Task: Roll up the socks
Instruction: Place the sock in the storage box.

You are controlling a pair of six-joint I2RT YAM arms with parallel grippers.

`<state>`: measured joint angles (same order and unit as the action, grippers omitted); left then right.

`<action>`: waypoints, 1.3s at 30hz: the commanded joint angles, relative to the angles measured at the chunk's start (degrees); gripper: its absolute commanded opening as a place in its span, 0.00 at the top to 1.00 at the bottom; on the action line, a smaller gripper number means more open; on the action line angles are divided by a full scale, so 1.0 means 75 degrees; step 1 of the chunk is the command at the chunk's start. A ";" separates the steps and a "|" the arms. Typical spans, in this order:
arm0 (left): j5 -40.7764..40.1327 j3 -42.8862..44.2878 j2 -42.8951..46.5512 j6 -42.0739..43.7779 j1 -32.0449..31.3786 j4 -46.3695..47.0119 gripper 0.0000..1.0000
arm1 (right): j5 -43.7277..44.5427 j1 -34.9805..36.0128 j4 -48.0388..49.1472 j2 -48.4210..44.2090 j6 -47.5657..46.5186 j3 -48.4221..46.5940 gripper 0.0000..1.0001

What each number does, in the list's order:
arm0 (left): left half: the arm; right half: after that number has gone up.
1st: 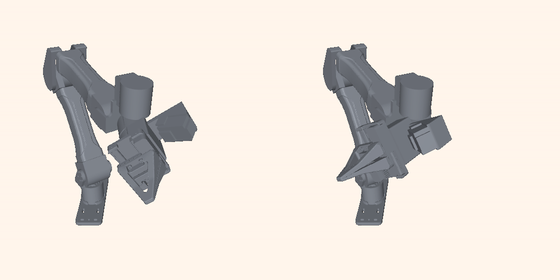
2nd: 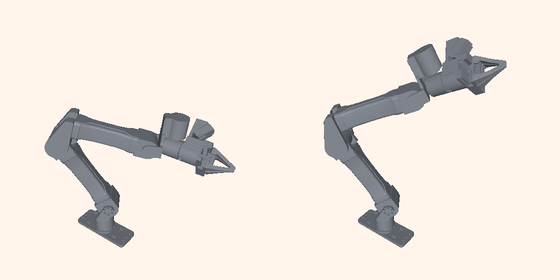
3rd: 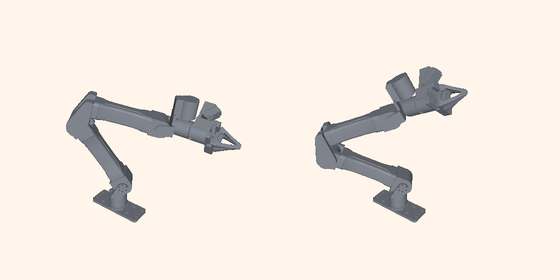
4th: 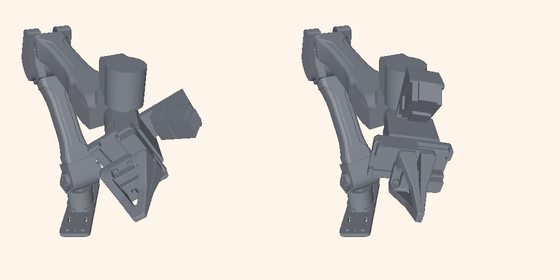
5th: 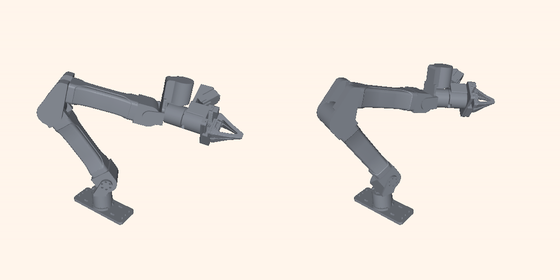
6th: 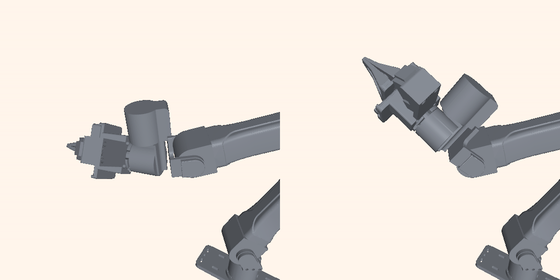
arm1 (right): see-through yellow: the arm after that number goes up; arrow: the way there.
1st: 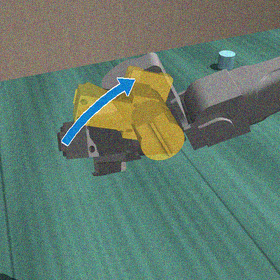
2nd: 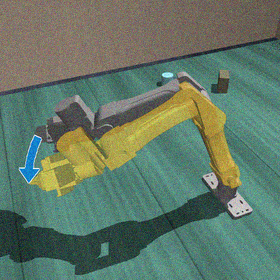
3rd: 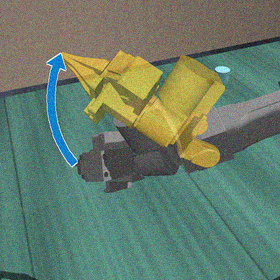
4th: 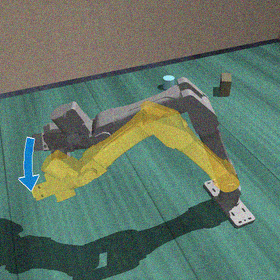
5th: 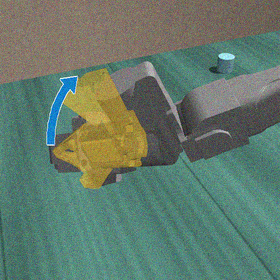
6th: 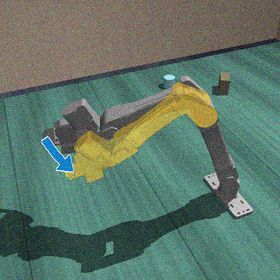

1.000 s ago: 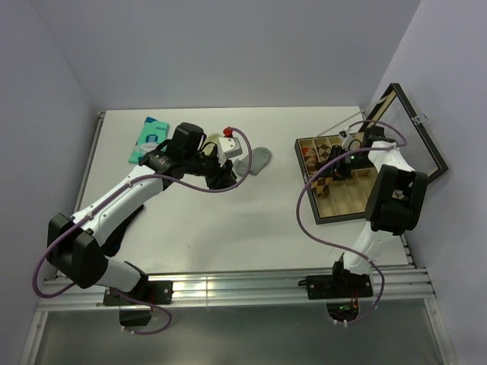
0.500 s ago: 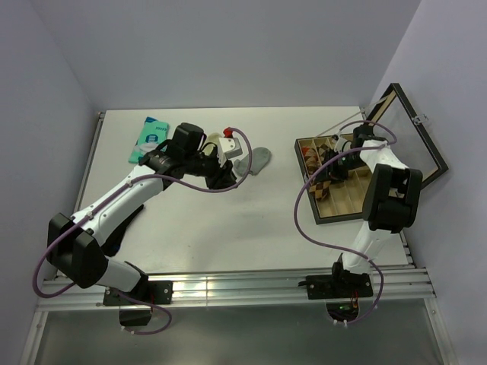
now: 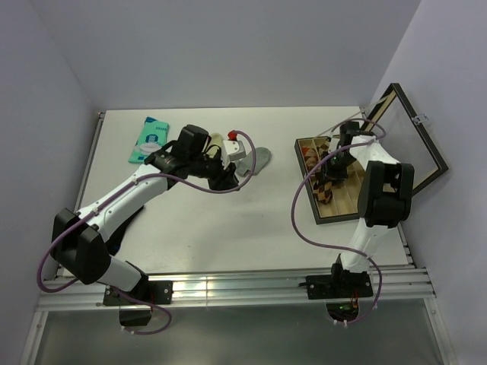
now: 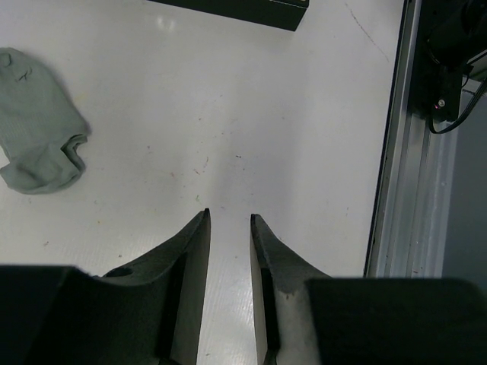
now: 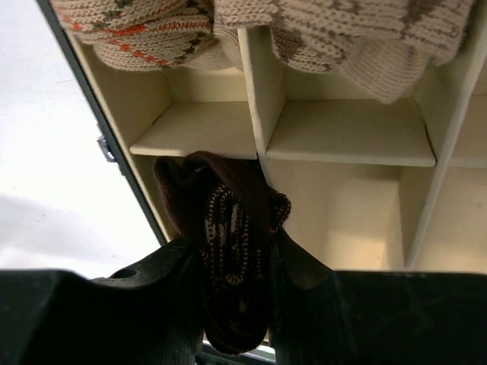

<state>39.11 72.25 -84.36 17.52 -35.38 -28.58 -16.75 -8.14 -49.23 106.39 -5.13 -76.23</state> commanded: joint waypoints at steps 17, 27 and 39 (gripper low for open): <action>-0.0176 0.0234 -0.0084 0.0102 -0.0088 -0.0022 0.69 | 0.2833 0.1015 -0.0326 0.0616 0.0343 -0.0536 1.00; -0.0481 0.0129 -0.0120 0.0242 -0.0100 0.0013 0.69 | 0.2539 0.1285 0.0140 0.0991 0.1233 -0.0127 0.86; -0.0750 0.0047 -0.0272 0.0371 -0.0088 -0.0056 0.69 | 0.2703 0.1261 0.0904 -0.0251 0.1773 0.0695 0.53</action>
<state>34.26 72.23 -86.13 18.92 -35.73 -28.77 5.91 0.62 -43.86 106.59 4.27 -72.44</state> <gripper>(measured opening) 0.310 0.455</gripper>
